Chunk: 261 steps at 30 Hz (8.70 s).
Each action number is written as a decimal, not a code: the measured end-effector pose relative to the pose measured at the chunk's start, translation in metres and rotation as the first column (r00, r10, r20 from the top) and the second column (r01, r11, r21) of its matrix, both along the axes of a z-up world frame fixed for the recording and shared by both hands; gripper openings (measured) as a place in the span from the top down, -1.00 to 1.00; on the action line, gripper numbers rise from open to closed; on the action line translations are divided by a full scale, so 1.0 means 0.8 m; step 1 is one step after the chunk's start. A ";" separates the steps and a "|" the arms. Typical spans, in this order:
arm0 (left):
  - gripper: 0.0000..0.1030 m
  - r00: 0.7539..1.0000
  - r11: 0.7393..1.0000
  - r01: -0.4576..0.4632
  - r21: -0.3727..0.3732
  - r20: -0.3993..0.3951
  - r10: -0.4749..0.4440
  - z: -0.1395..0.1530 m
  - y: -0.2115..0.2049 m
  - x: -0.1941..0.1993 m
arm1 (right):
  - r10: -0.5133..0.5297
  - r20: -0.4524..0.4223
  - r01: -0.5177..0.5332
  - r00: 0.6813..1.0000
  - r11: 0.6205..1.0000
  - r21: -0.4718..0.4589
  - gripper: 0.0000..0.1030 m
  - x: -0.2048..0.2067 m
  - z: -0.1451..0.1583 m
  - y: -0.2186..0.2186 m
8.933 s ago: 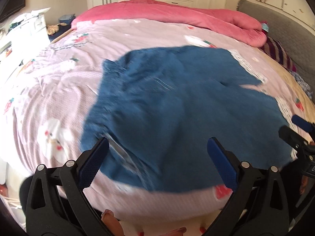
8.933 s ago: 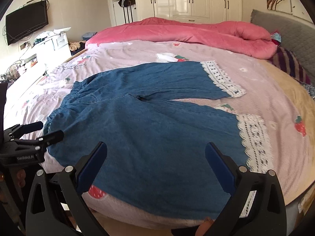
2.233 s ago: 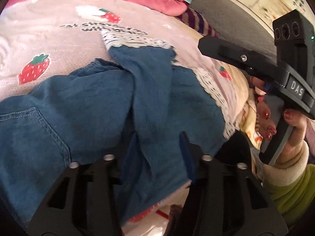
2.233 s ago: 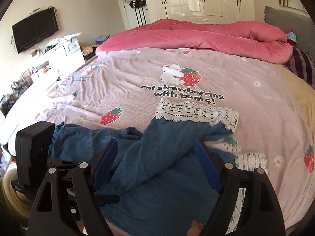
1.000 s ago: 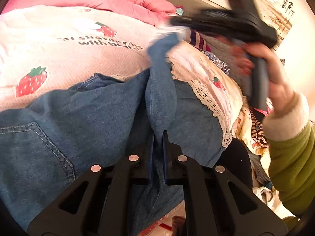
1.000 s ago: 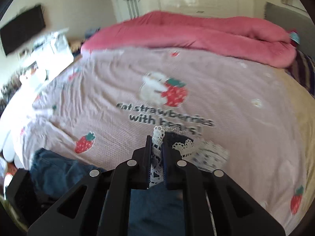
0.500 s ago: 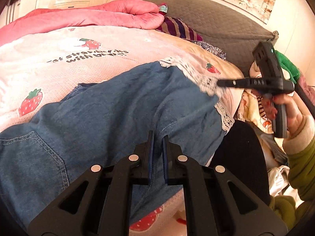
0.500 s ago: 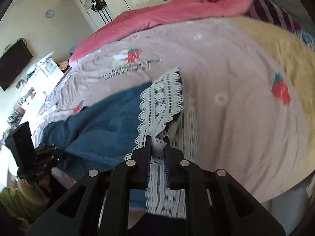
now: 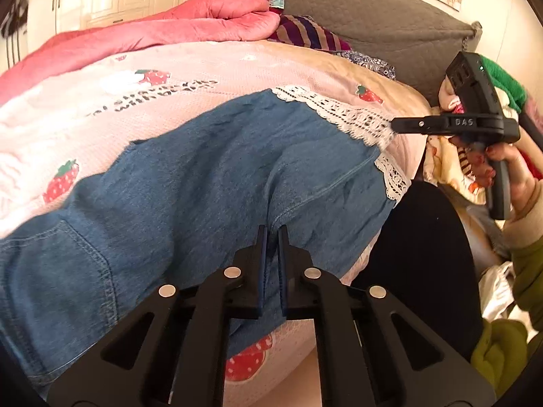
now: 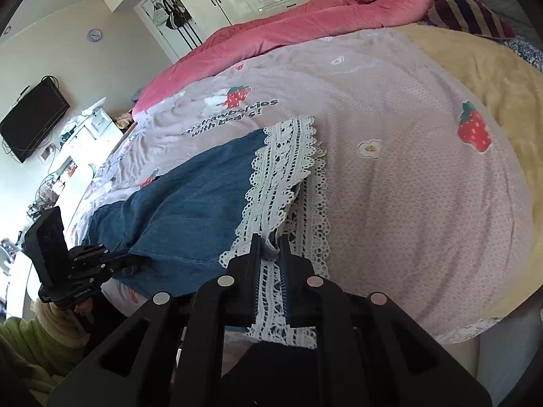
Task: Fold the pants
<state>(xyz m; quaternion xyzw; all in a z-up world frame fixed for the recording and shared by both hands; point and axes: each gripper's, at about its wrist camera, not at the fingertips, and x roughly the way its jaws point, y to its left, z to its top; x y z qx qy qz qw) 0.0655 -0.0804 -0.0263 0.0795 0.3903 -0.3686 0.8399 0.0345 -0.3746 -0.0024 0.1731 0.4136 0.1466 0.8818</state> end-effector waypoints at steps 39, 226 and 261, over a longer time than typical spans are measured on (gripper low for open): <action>1.00 0.987 0.977 0.077 0.197 0.123 -0.103 -0.006 -0.036 -0.039 | 0.028 -0.099 -0.041 0.995 0.991 -0.131 0.83 -0.031 -0.031 0.016; -0.36 0.980 0.983 -0.168 0.069 -0.092 0.174 -0.044 -0.039 0.175 | -0.262 -0.043 0.260 0.964 0.964 -0.050 0.75 0.158 -0.040 -0.004; -0.81 0.998 0.994 0.015 0.105 0.054 -0.021 0.036 -0.160 0.141 | -0.145 0.036 0.148 0.989 0.975 -0.163 -0.78 -0.029 -0.021 0.039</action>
